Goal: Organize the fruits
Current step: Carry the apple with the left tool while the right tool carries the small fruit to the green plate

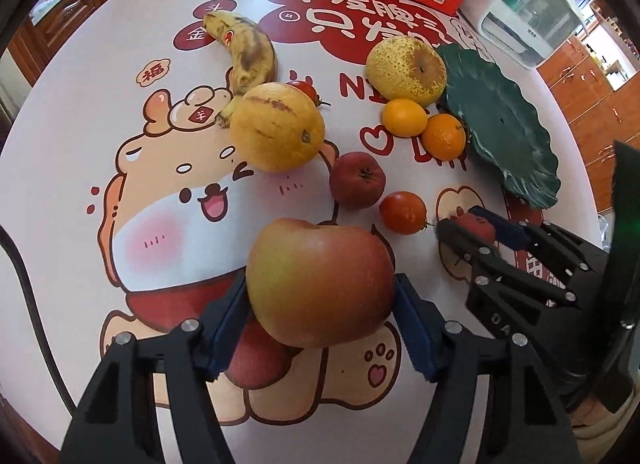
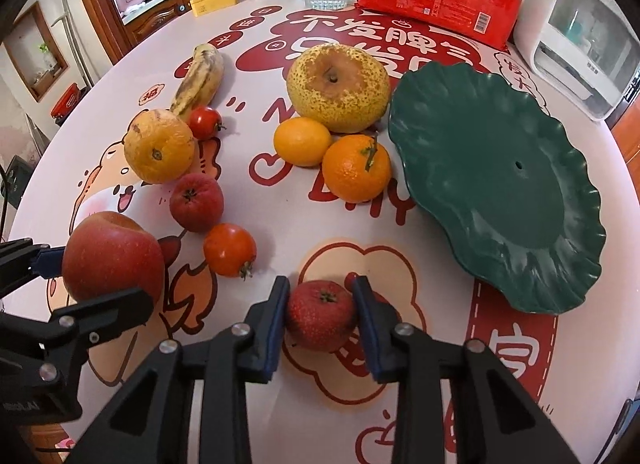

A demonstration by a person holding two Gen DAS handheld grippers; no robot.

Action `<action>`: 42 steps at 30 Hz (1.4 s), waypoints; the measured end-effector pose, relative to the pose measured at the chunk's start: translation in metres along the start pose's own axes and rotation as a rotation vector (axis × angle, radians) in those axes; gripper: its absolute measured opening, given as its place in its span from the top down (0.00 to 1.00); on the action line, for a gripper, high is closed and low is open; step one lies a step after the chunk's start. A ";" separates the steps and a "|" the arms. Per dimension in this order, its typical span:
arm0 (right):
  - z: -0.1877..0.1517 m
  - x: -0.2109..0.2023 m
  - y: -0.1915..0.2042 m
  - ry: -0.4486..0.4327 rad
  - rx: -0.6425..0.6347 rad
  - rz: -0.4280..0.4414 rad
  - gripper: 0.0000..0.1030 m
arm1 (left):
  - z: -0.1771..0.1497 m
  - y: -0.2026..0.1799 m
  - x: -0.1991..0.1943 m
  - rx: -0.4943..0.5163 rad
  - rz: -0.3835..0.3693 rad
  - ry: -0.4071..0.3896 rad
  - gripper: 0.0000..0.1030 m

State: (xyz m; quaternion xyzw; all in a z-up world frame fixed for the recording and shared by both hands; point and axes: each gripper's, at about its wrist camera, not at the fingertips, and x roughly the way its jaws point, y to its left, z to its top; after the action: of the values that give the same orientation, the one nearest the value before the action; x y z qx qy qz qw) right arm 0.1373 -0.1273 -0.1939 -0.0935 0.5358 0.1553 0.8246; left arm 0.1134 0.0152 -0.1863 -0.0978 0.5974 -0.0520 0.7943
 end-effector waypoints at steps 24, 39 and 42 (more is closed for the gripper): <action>0.030 -0.153 -0.083 -0.269 0.191 -0.052 0.68 | 0.082 -0.129 -0.103 0.347 -0.003 -0.234 0.34; 0.046 -0.124 -0.175 -0.194 0.319 -0.124 0.68 | 0.150 -0.217 -0.034 0.420 -0.043 -0.211 0.34; 0.040 -0.095 -0.182 -0.135 0.336 -0.119 0.68 | 0.153 -0.221 -0.012 0.417 -0.031 -0.183 0.34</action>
State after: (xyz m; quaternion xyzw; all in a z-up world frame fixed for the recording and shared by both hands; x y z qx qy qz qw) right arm 0.2004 -0.2994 -0.0932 0.0244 0.4914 0.0205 0.8704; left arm 0.2641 -0.1843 -0.0866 0.0548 0.4975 -0.1773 0.8474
